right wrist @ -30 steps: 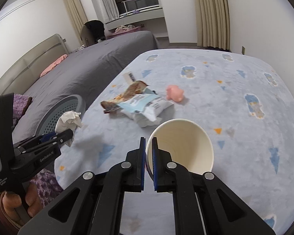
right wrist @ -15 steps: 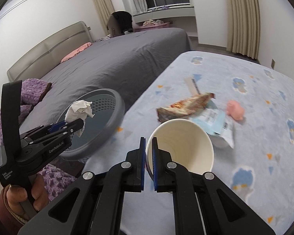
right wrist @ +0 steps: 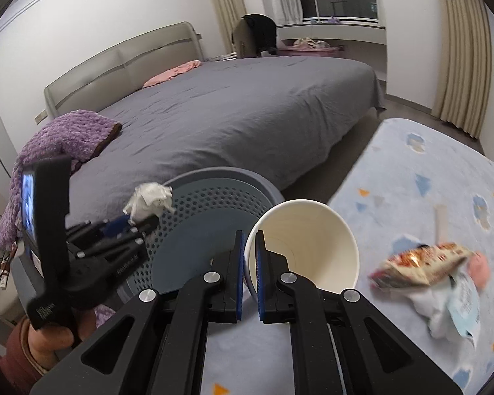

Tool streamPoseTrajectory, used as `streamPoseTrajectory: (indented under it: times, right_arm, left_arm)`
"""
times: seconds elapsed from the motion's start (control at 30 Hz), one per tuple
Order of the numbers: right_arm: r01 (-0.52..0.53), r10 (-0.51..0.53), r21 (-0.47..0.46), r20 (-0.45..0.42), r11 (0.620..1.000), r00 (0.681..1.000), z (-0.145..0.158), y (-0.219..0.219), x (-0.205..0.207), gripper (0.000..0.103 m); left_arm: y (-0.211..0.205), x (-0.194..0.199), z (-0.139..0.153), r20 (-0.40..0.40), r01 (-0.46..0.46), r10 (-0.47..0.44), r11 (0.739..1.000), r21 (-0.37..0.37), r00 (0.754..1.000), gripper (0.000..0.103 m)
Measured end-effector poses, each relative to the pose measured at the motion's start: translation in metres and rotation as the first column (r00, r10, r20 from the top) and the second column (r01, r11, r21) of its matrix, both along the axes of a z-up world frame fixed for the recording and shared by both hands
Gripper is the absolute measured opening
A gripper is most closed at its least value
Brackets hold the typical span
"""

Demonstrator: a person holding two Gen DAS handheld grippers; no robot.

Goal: Collect trash
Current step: 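Carry the cup and crumpled paper to the basket and release both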

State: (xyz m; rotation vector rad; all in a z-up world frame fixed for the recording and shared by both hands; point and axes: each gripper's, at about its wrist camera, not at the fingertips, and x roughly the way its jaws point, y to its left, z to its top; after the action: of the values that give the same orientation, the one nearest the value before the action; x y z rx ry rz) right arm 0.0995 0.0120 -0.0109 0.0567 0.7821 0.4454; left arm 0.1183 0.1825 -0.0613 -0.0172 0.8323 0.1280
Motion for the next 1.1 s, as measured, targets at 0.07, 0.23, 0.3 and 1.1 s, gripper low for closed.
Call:
streamPoseTrajectory:
  times: [0.07,0.23,0.3,1.1]
  right_arm:
    - [-0.018,0.018,0.003,-0.007,1.000,1.000,-0.003,0.010,0.009,0.007]
    - [-0.050,0.050,0.035,-0.011,0.998,0.999,-0.005,0.028,0.024,0.008]
    - [-0.060,0.060,0.034,-0.004,0.998,0.998,-0.005,0.034,0.029,0.008]
    - [-0.031,0.031,0.016,-0.040,0.999,0.999,-0.022,0.031,0.031,0.031]
  left_arm:
    - [0.009,0.004,-0.005,-0.020,-0.018,0.018,1.000,-0.017,1.000,0.027]
    - [0.019,0.010,-0.014,-0.064,-0.037,0.032,0.997,-0.070,0.997,0.027]
    - [0.020,0.011,-0.015,-0.063,-0.039,0.035,0.997,-0.070,0.997,0.028]
    - [0.035,0.012,-0.019,-0.071,-0.101,0.097,0.993,-0.061,0.993,0.064]
